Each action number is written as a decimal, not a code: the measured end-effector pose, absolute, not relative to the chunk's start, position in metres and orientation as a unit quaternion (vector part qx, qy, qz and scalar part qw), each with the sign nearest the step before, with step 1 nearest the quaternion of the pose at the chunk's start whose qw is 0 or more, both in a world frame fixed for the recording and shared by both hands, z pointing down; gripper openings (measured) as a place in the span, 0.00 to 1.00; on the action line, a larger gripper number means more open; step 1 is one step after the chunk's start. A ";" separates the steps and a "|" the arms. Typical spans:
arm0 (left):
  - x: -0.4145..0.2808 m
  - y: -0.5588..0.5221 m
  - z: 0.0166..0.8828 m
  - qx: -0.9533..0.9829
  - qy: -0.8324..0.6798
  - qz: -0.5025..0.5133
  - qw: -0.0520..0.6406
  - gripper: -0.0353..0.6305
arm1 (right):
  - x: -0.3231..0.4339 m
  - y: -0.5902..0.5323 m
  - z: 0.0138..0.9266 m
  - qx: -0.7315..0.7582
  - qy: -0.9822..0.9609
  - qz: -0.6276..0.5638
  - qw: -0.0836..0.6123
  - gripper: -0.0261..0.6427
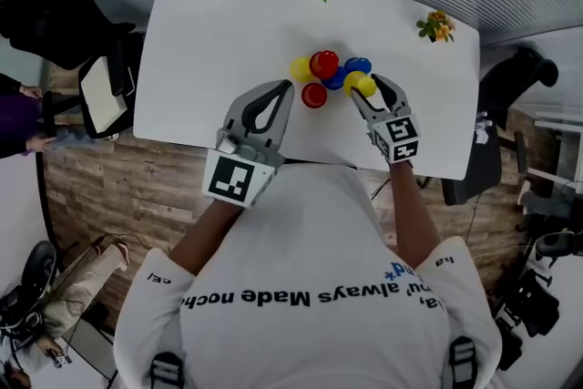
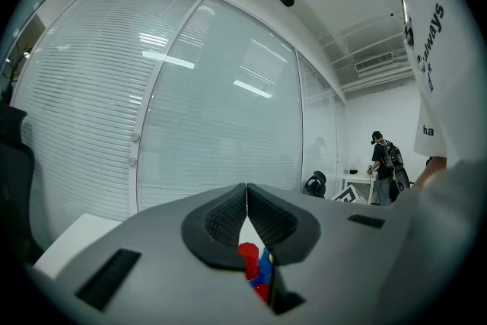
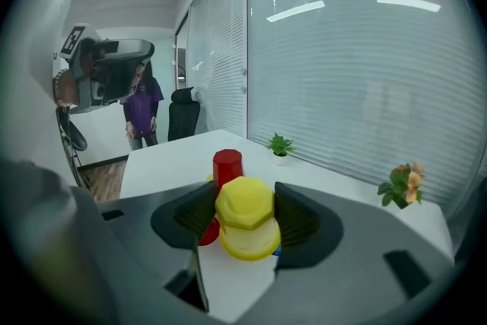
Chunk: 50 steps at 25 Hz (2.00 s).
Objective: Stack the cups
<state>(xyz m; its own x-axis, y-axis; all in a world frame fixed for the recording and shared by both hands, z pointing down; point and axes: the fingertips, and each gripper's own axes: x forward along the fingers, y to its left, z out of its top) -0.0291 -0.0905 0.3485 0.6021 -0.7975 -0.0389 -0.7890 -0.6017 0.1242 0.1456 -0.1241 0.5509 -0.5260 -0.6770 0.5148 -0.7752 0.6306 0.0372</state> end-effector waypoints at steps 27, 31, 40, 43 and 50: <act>-0.040 -0.118 0.354 0.887 -0.456 -0.042 0.059 0.08 | 0.138 -0.180 0.571 0.416 -0.863 0.124 0.260 0.44; -0.039 -0.118 0.355 0.887 -0.456 -0.040 0.058 0.08 | 0.139 -0.180 0.570 0.417 -0.864 0.127 0.253 0.47; -0.036 -0.110 0.352 0.890 -0.451 -0.042 0.053 0.08 | 0.154 -0.161 0.553 0.442 -0.858 0.118 0.233 0.47; -0.034 -0.107 0.352 0.891 -0.449 -0.044 0.052 0.08 | 0.159 -0.148 0.545 0.456 -0.856 0.103 0.221 0.44; -0.031 -0.097 0.355 0.893 -0.446 -0.040 0.053 0.08 | 0.145 -0.110 0.561 0.442 -0.861 0.116 0.226 0.42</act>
<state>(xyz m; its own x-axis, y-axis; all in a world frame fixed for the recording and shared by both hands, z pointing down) -0.0307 -0.0971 0.3546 0.5994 -0.8001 -0.0243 -0.7916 -0.5969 0.1308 0.1449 -0.1099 0.5613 -0.5079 -0.7078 0.4909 -0.8126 0.5828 -0.0006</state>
